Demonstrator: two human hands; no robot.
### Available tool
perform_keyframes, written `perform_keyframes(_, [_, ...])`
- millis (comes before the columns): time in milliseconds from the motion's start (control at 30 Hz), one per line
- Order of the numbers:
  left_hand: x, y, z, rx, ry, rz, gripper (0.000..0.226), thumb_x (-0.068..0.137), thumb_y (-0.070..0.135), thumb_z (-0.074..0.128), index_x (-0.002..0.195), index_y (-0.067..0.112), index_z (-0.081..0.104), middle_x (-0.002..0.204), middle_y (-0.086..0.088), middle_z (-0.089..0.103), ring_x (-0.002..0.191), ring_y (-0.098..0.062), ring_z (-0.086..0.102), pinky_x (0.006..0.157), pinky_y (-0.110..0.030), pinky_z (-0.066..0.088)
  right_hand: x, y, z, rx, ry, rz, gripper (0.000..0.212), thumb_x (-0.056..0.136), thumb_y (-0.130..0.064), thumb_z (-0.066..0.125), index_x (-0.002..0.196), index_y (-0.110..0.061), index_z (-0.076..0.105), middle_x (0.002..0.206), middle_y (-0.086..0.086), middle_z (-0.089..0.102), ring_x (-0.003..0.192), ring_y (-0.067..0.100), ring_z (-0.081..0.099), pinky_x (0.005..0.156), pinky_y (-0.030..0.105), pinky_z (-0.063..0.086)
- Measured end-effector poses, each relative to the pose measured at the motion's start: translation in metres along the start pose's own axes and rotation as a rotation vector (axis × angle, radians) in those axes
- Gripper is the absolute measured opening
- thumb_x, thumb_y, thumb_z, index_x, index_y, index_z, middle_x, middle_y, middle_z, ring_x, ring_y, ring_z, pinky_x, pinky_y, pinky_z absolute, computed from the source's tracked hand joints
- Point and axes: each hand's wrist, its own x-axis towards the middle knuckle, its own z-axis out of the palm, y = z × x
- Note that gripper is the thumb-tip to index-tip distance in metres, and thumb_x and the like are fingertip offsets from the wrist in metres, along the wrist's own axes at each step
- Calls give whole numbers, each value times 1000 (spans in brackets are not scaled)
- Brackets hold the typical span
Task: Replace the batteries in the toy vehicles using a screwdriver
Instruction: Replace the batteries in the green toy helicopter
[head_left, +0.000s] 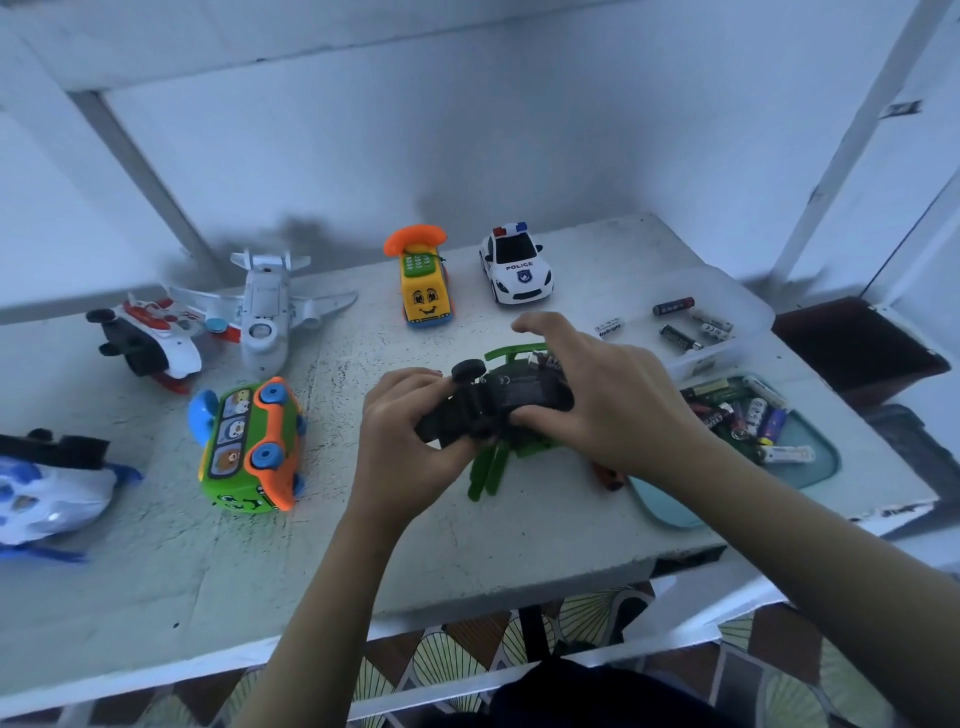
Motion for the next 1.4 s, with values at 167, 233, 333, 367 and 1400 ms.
perform_keyframes(167, [1,0,-3,-61,26,-65,40,66,46,71,92,16,75,84,19,62,87,1,51,78,-20,42,0,10,-3,123,172,76,51,83,-36,71,125,-16,49,61,-7,49,49,11,47,47,26,40])
perform_keyframes(233, [-1,-1,-4,-75,35,-87,38,66,48,71,94,22,73,85,24,60,90,6,51,78,-19,42,-1,15,-3,179,218,154,52,84,-30,70,128,-15,45,60,-2,47,51,14,48,48,30,43])
perform_keyframes(333, [-1,-2,-4,-66,36,-85,36,66,48,72,95,26,71,84,21,62,89,3,53,80,-20,42,-6,20,2,220,310,301,53,85,-33,67,129,-17,42,61,2,44,55,18,49,51,35,45])
perform_keyframes(367, [0,-2,-4,-56,32,-76,37,65,47,72,94,24,73,83,18,63,87,0,53,80,-18,42,-8,20,3,220,357,331,50,86,-37,63,127,-18,42,61,-1,41,54,14,46,51,32,41])
perform_keyframes(1400, [5,-2,-6,-56,-14,-38,36,65,43,74,89,16,75,79,16,62,85,-4,51,75,-32,46,9,0,22,114,245,-60,23,77,-24,65,100,-25,66,80,-16,70,76,12,61,86,27,24])
